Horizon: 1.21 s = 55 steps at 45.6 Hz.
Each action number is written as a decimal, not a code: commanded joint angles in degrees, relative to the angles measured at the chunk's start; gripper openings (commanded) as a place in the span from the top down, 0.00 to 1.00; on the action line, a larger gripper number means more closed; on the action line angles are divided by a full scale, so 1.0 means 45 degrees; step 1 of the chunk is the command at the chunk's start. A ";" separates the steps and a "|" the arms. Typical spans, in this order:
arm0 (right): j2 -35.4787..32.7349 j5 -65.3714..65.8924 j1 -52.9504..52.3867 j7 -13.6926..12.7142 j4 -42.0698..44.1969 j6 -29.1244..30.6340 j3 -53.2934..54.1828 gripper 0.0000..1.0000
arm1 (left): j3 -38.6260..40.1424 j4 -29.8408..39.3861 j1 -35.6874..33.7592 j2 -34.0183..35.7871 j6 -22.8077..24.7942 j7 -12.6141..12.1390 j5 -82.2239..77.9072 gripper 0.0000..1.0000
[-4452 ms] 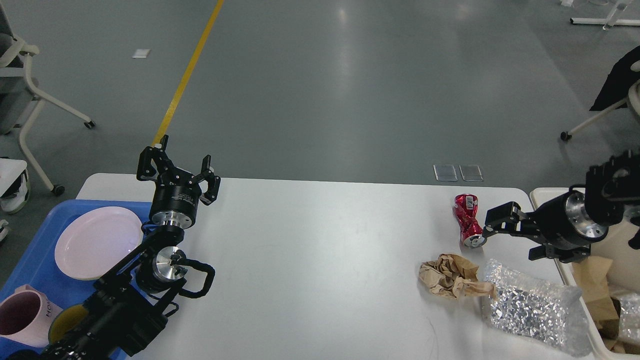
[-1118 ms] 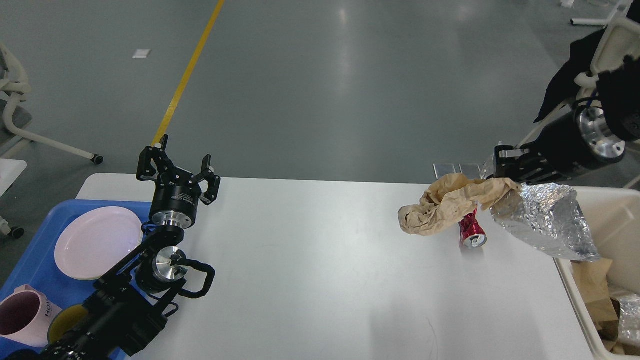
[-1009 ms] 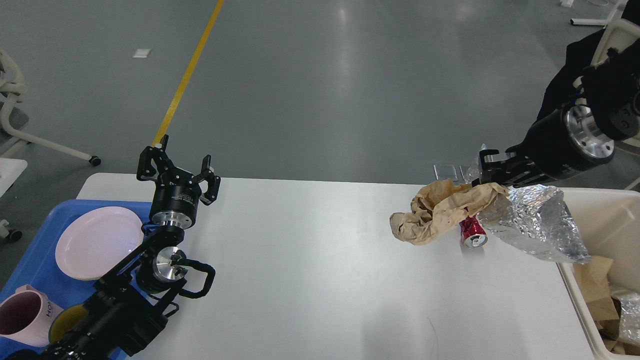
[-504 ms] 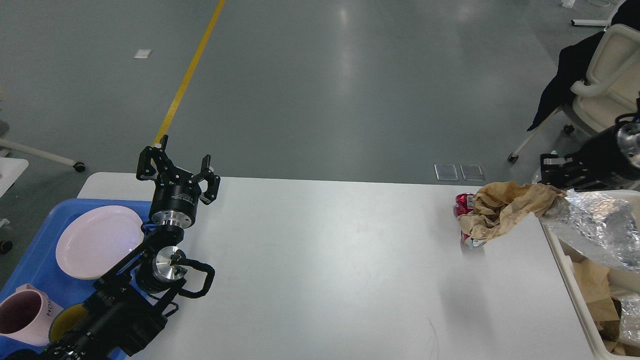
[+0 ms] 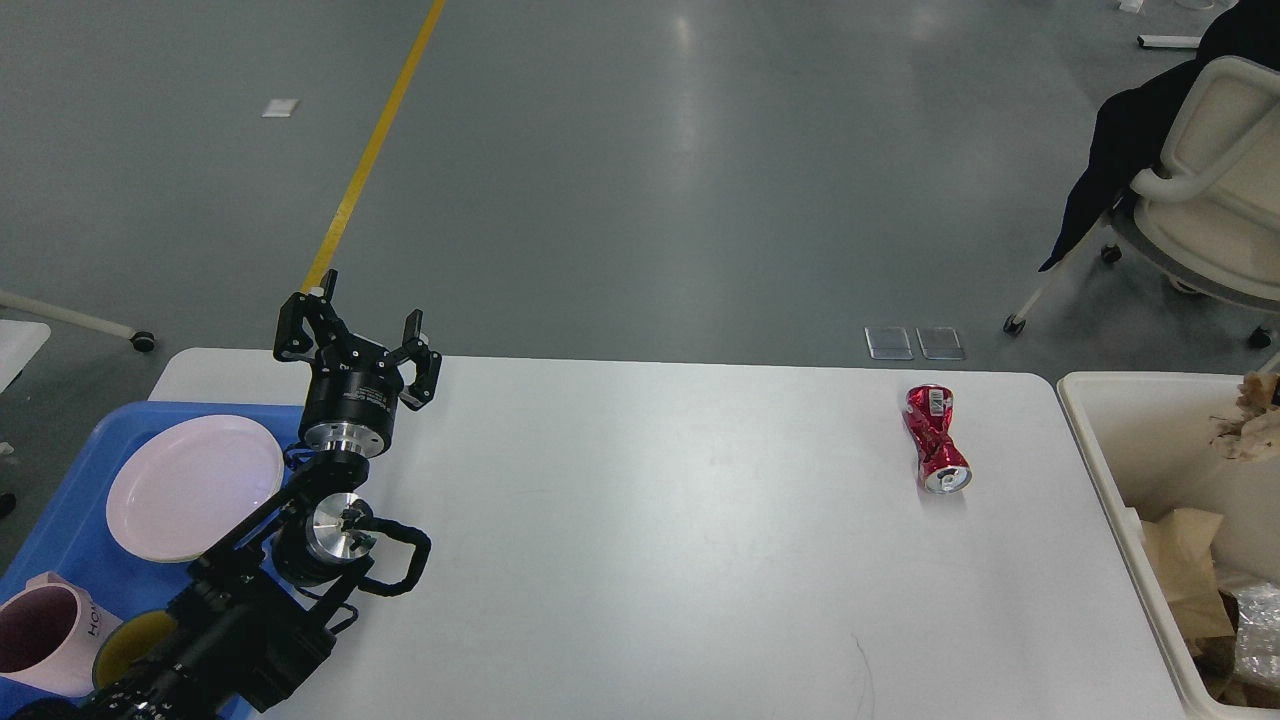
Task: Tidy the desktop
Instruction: 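Lift the foil bag and crumpled paper and drop them into the white bin, then withdraw the right gripper up out of the white bin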
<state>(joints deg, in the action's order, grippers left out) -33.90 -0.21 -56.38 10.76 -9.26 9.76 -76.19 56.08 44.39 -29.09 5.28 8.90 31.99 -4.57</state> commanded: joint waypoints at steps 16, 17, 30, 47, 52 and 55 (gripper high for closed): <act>0.0600 -0.0617 0.2120 -0.0476 0.1061 -0.0959 0.0662 0.35 | 0.0000 -0.0001 0.0000 -0.0002 -0.0005 0.0000 0.0000 0.04; 0.0658 -0.0598 0.2120 -0.0476 0.1042 -0.0940 0.0643 0.00 | 0.0000 -0.0001 0.0000 -0.0002 -0.0006 0.0000 0.0000 0.04; 0.0795 -0.0637 0.2022 -0.0476 0.1022 -0.0959 0.0994 0.00 | 0.0000 -0.0001 0.0000 -0.0002 -0.0005 0.0000 0.0000 0.04; 0.0757 -0.0481 -0.0707 -0.0457 -0.1746 -0.0141 0.1365 0.00 | 0.0000 -0.0001 0.0000 0.0017 0.0014 0.0000 0.0000 0.04; 0.0522 -0.0461 -0.3597 -0.0437 -0.4441 0.1226 0.1346 0.00 | 0.0000 -0.0001 0.0000 0.0017 -0.0006 0.0000 0.0000 0.04; 0.0463 -0.0442 -0.4985 -0.0457 -0.5653 0.1852 0.1346 0.00 | 0.0000 -0.0001 0.0000 0.0017 -0.0005 0.0000 0.0000 0.04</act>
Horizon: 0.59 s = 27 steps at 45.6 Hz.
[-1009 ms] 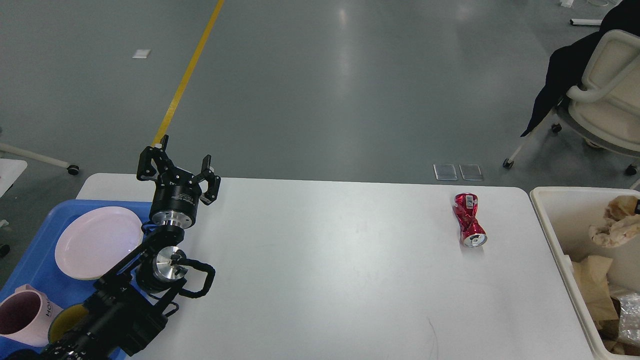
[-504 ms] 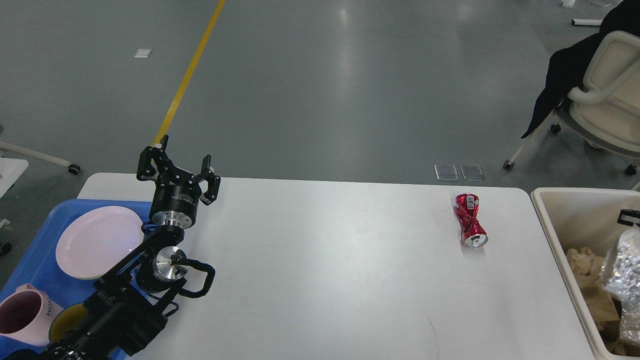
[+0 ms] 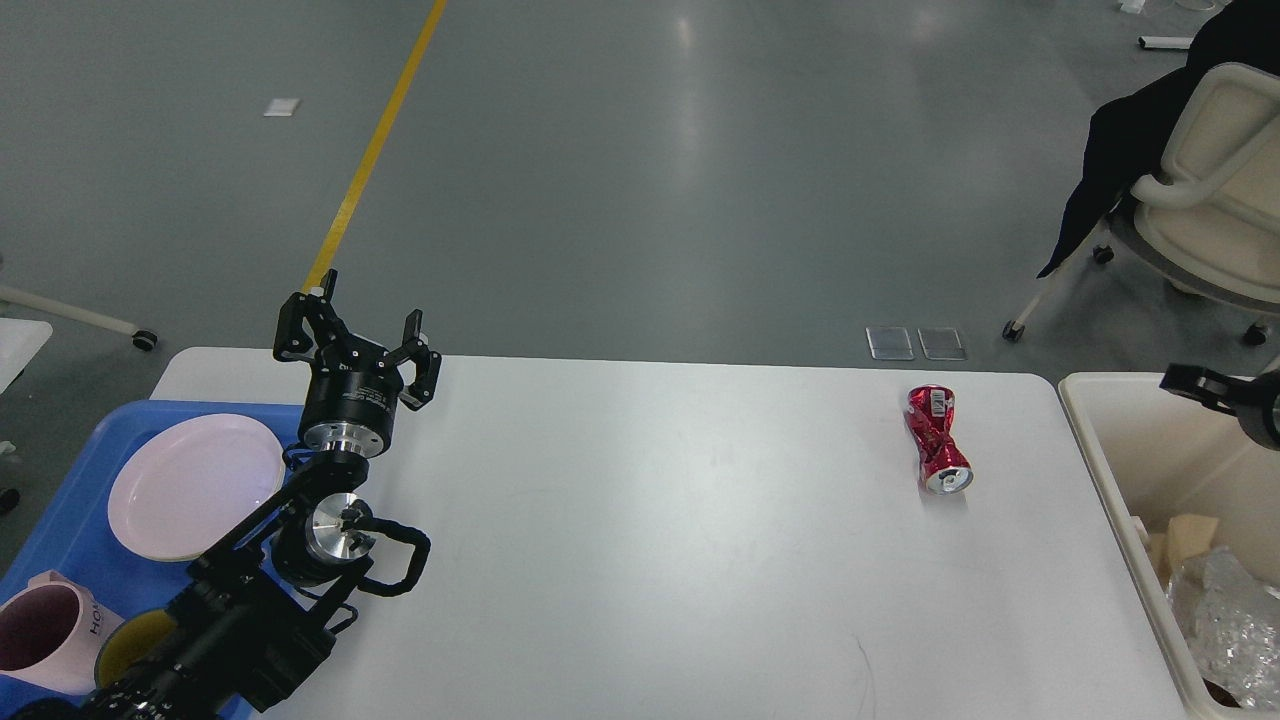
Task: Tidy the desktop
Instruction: 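Withdraw the right gripper up out of the white bin, then reach the right gripper to the red crushed can and grasp it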
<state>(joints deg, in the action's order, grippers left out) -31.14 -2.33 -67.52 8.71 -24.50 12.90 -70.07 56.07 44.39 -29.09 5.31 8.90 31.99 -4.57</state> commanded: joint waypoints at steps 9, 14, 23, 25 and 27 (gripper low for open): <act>-0.0033 0.0613 -0.7431 -0.0021 -0.7694 0.3107 -0.0716 0.00 | 0.0000 0.0000 0.0000 0.0010 -0.0005 0.0000 0.0000 0.04; 0.0514 0.1453 -0.9992 -0.0040 -1.0936 0.3716 -0.0932 0.00 | 0.0000 0.0000 0.0000 -0.0009 0.0014 0.0000 0.0000 0.04; 0.1529 0.1435 -1.1910 -0.0040 -1.4419 0.3249 -0.0698 0.00 | 0.0000 0.0000 0.0000 -0.0009 -0.0005 0.0000 0.0000 0.04; 0.1647 0.1435 -1.1794 -0.0040 -1.4381 0.2800 -0.0697 0.00 | 0.0000 0.0000 0.0000 -0.0009 0.0014 0.0000 0.0000 0.04; 0.1706 0.1435 -1.1288 -0.0040 -1.4148 0.2215 -0.0697 0.00 | 0.0000 0.0000 0.0000 -0.0009 -0.0005 0.0000 0.0000 0.04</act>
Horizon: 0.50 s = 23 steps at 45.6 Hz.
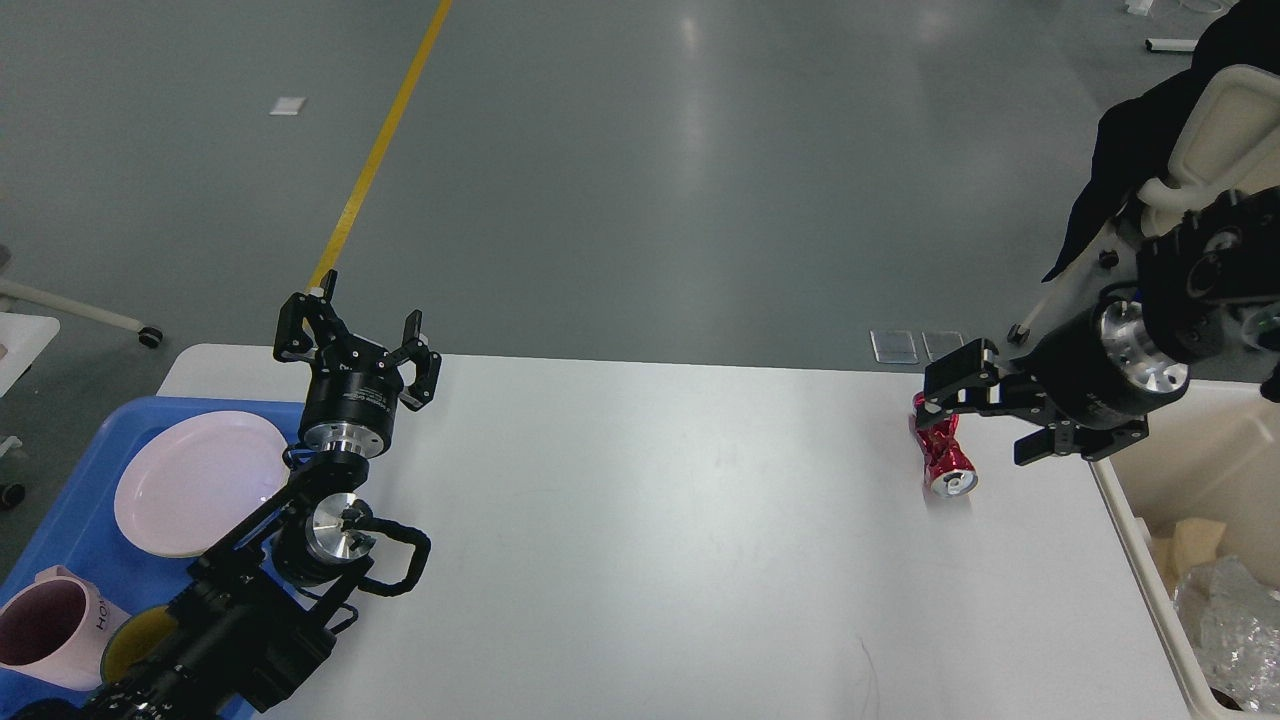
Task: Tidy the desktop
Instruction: 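Reach the right gripper to the red crushed can and grasp it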
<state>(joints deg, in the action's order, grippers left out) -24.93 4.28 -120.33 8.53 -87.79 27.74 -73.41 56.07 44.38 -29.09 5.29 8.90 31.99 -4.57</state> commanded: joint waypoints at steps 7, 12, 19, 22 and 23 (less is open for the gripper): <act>0.0677 -0.0052 0.3357 -0.0002 0.2843 -0.3017 -0.0035 0.00 | 0.0000 0.0001 0.0000 0.0017 0.0014 0.0000 0.0000 0.04; 0.0678 -0.0111 0.5272 -0.0002 0.4779 -0.3623 0.0023 0.00 | 0.0000 0.0001 0.0000 -0.0003 0.0014 0.0000 0.0000 0.04; 0.0911 -0.0364 0.7264 0.0096 0.6050 -0.5477 0.0082 0.00 | 0.0000 0.0001 0.0000 -0.0003 0.0014 0.0000 0.0000 0.04; 0.1204 -0.1026 0.8279 0.0154 0.6868 -0.6589 0.0082 0.00 | 0.0000 0.0001 0.0000 -0.0003 0.0014 0.0000 0.0000 0.04; 0.1302 -0.1261 0.8592 0.0155 0.7104 -0.6825 0.0082 0.00 | 0.0000 0.0001 0.0000 -0.0003 -0.0005 0.0000 0.0000 0.04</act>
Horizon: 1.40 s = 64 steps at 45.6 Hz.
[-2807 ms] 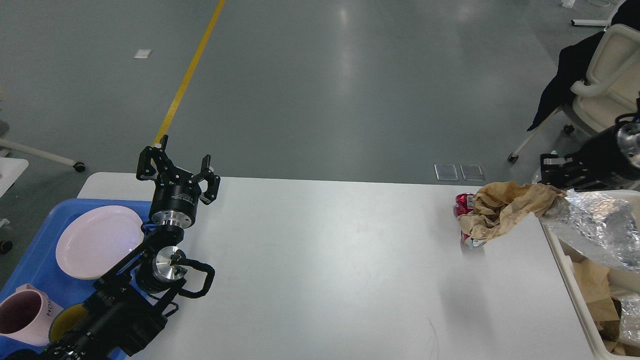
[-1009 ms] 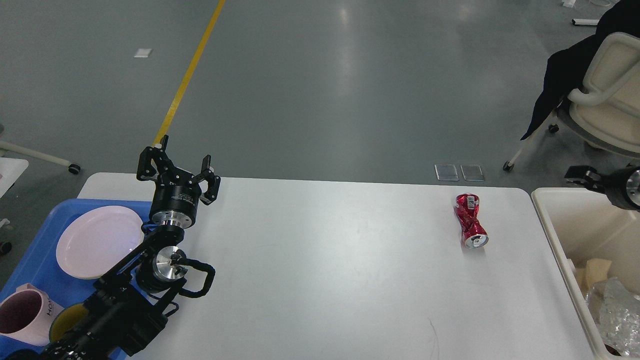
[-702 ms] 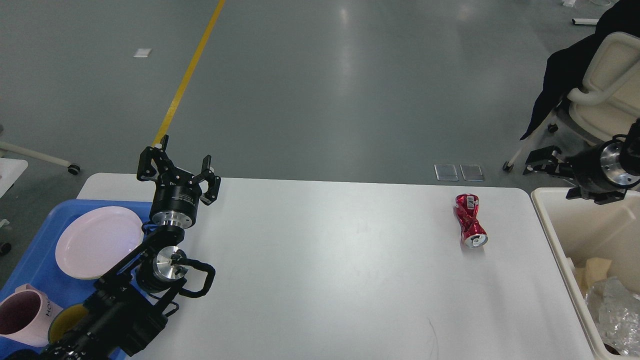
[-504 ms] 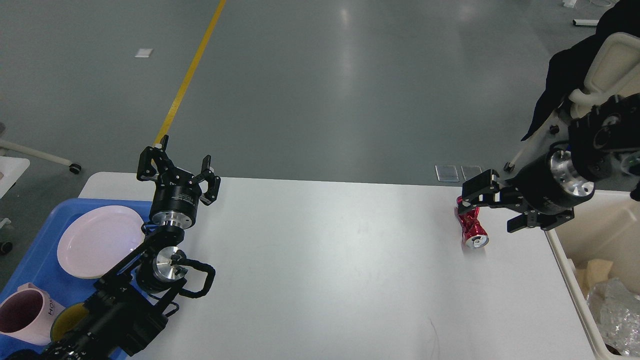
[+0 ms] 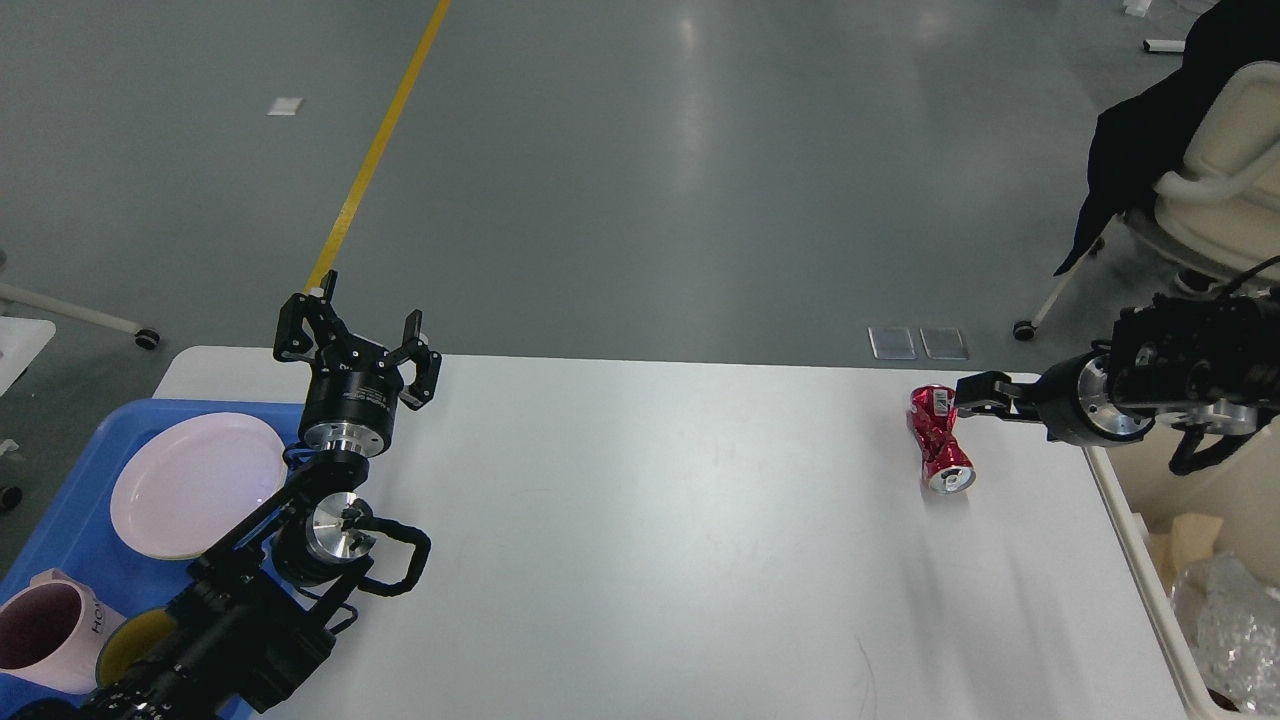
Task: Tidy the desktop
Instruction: 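Reach the right gripper to the red crushed can and grasp it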
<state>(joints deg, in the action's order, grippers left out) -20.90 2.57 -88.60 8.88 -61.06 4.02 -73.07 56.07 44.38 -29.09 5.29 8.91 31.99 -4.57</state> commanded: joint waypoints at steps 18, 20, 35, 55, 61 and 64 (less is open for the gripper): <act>0.1774 -0.2701 0.5021 0.0155 0.5073 -0.2279 0.0104 0.00 | 0.0000 0.0001 0.0000 -0.0004 -0.0006 0.0000 0.0000 0.04; 0.1891 -0.2701 0.5158 0.0155 0.5151 -0.2513 0.0143 0.00 | 0.0000 0.0001 0.0000 -0.0004 0.0013 0.0000 0.0000 0.04; 0.2653 -0.2720 0.5842 0.0155 0.5659 -0.3081 0.0748 0.00 | 0.0000 0.0001 0.0000 -0.0004 -0.0006 0.0000 0.0000 0.04; 0.2790 -0.3091 0.6525 0.0155 0.6109 -0.3002 0.0944 0.14 | 0.0000 0.0001 0.0000 -0.0004 0.0013 0.0000 0.0000 0.04; 0.2887 -0.3111 0.6623 0.0155 0.6167 -0.3022 0.1100 0.14 | 0.0000 0.0001 0.0000 -0.0004 0.0013 0.0000 0.0000 0.04; 0.2946 -0.3189 0.6682 0.0155 0.6304 -0.3003 0.1100 0.17 | 0.0000 0.0001 0.0000 -0.0004 0.0013 0.0000 0.0000 0.04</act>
<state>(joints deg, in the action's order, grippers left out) -8.06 -11.39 -58.91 9.59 -33.37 -9.53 -68.29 56.07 44.38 -29.09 5.27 8.96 31.99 -4.57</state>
